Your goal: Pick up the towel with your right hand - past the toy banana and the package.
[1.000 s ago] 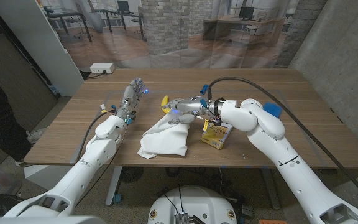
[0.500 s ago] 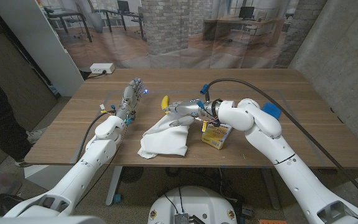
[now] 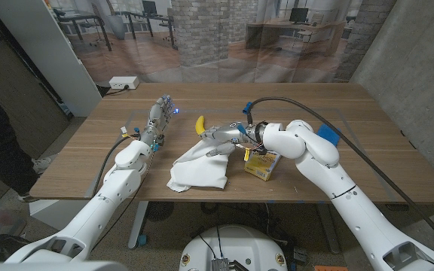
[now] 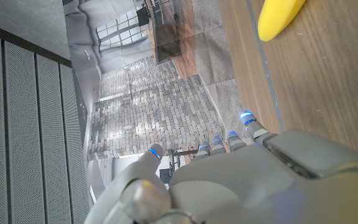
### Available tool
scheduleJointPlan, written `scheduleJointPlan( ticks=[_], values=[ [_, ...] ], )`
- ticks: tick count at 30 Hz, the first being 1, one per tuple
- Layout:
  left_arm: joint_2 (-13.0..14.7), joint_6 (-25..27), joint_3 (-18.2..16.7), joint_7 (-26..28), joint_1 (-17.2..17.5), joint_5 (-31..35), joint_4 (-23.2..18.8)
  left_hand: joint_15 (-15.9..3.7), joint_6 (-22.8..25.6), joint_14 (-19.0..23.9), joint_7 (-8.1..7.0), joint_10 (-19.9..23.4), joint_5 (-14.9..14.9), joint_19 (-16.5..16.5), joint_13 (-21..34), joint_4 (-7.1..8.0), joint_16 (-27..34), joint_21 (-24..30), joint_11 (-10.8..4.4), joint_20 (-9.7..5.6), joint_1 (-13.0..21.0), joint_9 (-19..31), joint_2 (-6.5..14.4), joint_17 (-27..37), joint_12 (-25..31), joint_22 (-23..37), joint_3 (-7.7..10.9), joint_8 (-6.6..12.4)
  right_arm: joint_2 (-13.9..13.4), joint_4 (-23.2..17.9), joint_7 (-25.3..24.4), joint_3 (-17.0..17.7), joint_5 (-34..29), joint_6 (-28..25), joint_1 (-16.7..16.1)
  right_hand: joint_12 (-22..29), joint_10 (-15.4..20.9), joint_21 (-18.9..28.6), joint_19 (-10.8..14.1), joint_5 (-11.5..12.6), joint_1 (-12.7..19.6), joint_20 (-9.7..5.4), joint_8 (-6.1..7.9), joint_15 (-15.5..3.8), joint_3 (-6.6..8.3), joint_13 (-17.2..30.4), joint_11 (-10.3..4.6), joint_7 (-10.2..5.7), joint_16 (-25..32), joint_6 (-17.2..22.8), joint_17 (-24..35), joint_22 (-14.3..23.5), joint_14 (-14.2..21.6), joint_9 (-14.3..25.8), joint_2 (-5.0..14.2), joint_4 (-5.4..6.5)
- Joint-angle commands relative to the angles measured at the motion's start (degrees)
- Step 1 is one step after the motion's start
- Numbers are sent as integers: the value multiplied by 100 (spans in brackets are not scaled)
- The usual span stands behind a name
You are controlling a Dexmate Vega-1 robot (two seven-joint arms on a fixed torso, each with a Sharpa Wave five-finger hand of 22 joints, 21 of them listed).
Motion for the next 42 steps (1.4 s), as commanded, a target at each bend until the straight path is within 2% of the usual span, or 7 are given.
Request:
scheduleJointPlan(
  ticks=[1, 16, 28, 34, 36, 38, 42],
  values=[
    [20, 18, 2, 36, 25, 13, -41, 17, -743, -1106, -59, -904, 22, -873, 15, -7, 21, -38, 42, 53, 31, 8, 684, 21, 20, 16, 18, 11, -31, -7, 64, -105, -244, 8, -14, 11, -65, -7, -12, -24, 29, 20, 1, 0, -13, 20, -3, 26, -15, -44, 14, 11, -33, 34, -63, -13],
    [18, 45, 9, 30, -26, 16, 9, 16, -727, -1099, -57, -902, 24, -868, 15, -4, 21, -46, 44, 56, 32, 9, 699, 20, 20, 17, 23, 10, -16, -19, -51, -241, -864, 88, -25, -24, -307, 4, -7, 15, 190, 48, -11, 26, 10, 19, -86, 50, -24, -246, 11, 6, -119, 31, -143, -108],
    [21, 53, -5, 38, -45, 35, 27, 22, -729, -1102, -66, -903, 25, -868, 15, -3, 18, -53, 48, 62, 33, 9, 704, 20, 19, 17, 27, 4, 68, 115, -3, -265, -953, 152, 25, -4, -343, 15, 18, 51, 313, 47, 11, 8, 33, 18, -101, 52, -13, -288, 11, 4, -124, 31, -192, -151],
    [19, 52, -2, 26, -68, 43, 48, 27, -757, -1096, -91, -895, 26, -866, 15, -3, 19, -58, 87, 68, 34, 10, 709, 20, 21, 17, 30, -8, 135, 153, 199, -326, -1074, 57, 79, -39, -622, 7, -8, 89, 475, 53, -35, 28, 41, 19, -102, 38, -26, -614, 14, 6, -207, 33, -269, -145],
    [16, 53, -3, 23, -72, 41, 52, 29, -761, -1097, -94, -902, 26, -866, 15, -3, 18, -60, 63, 69, 34, 10, 710, 20, 19, 17, 32, -10, 145, 169, 233, -339, -1104, 44, 88, -46, -730, -1, -38, 95, 506, 77, -48, 46, 31, 19, -92, 49, -40, -740, 16, 8, -282, 37, -289, -129],
    [12, 51, -5, 31, -74, 44, 55, 29, -763, -1097, -93, -904, 27, -864, 15, -2, 18, -61, 63, 68, 34, 10, 711, 20, 18, 17, 33, -10, 151, 183, 234, -346, -1138, 39, 89, -45, -831, -6, -64, 100, 537, 198, -42, 58, 23, 20, -72, 58, -37, -834, 17, 9, -322, 41, -301, -112],
    [12, 50, -8, 35, -74, 46, 57, 30, -820, -1101, -115, -909, 27, -865, 15, -2, 15, -65, 66, 71, 34, 11, 713, 20, 16, 18, 35, -31, 178, 218, 296, -355, -1155, 14, 107, -36, -921, 0, -65, 106, 577, 267, -53, 83, 21, 22, -60, 60, -36, -985, 19, 10, -368, 44, -300, -100]
  ],
)
